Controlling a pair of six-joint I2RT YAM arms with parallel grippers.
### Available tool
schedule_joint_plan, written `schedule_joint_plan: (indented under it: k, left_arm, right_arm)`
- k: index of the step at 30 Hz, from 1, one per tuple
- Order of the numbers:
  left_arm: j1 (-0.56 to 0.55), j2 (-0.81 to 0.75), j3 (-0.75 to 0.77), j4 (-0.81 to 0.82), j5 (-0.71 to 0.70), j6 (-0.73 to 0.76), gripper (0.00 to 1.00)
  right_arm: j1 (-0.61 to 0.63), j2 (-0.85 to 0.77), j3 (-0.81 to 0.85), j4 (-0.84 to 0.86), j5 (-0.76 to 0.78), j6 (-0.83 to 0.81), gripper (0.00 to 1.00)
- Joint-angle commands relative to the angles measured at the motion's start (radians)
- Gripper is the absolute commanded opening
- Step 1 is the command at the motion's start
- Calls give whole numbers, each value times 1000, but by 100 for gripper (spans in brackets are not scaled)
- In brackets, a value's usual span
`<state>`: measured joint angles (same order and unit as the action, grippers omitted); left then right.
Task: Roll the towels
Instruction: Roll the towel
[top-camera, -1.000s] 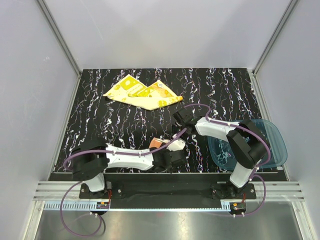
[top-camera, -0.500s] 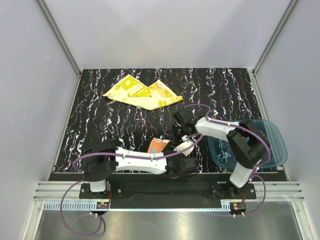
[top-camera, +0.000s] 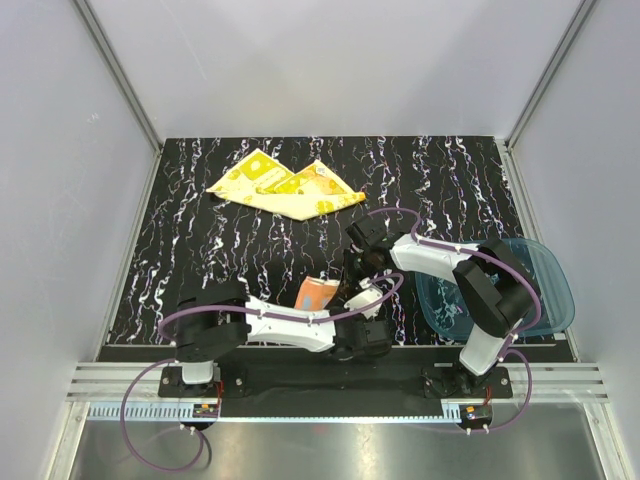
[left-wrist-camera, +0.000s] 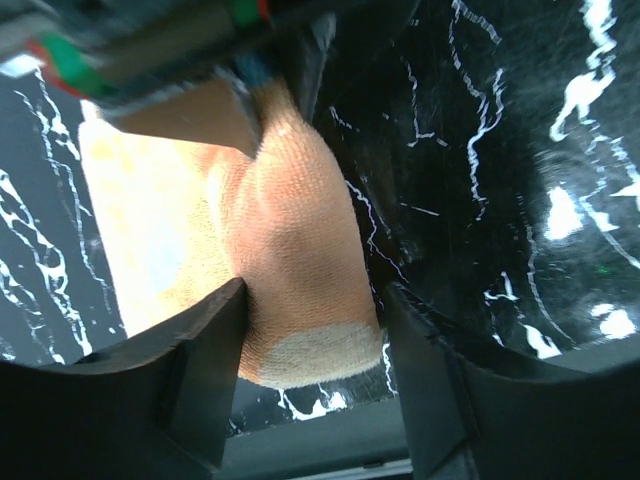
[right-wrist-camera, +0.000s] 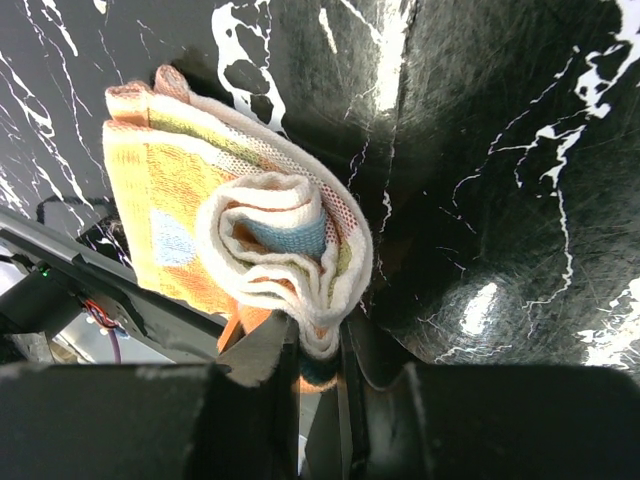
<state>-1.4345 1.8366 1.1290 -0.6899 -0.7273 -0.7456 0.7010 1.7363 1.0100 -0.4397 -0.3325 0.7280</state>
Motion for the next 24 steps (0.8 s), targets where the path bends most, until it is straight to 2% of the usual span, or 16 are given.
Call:
schedule_joint_plan:
  k: [1,5,6,9,12,16,19,20,21,24]
  left_arm:
    - [5,27,-26,73,43,-35,56]
    - [8,39,-26,67,40,-46,39]
    - [9,41,-29,69,45,-46,30]
    - [19,32,-49,76,55,-47,17]
    - [28,-13,-92,112,81,-31,11]
    - [63,-147,-193,196,153,15,8]
    - [103,-251,-285,251,232,37,7]
    - [112,-276,-304,282,247,37,7]
    - [123,-301,-323,299,285,37,7]
    - [161,-376,-385,361,354,29,7]
  right_arm:
    - [11,-1,24,-7,-10,-12,0]
    - [11,-4,21,-5,-14,-12,0]
    - [11,-4,21,-5,-16,-13,0]
    - [11,-9,18,-4,-28,-18,0]
    - [11,-17,16,-17,-27,-25,0]
    - [-6,-47,-4,-40,-7,-38,1]
    - [-20,-79,-24,-50,7,-39,12]
    - [-27,-87,-27,-59,13,-39,21]
    - [-31,-93,-24,-63,19,-39,45]
    - [-50,-106,7,-100,46,-52,67]
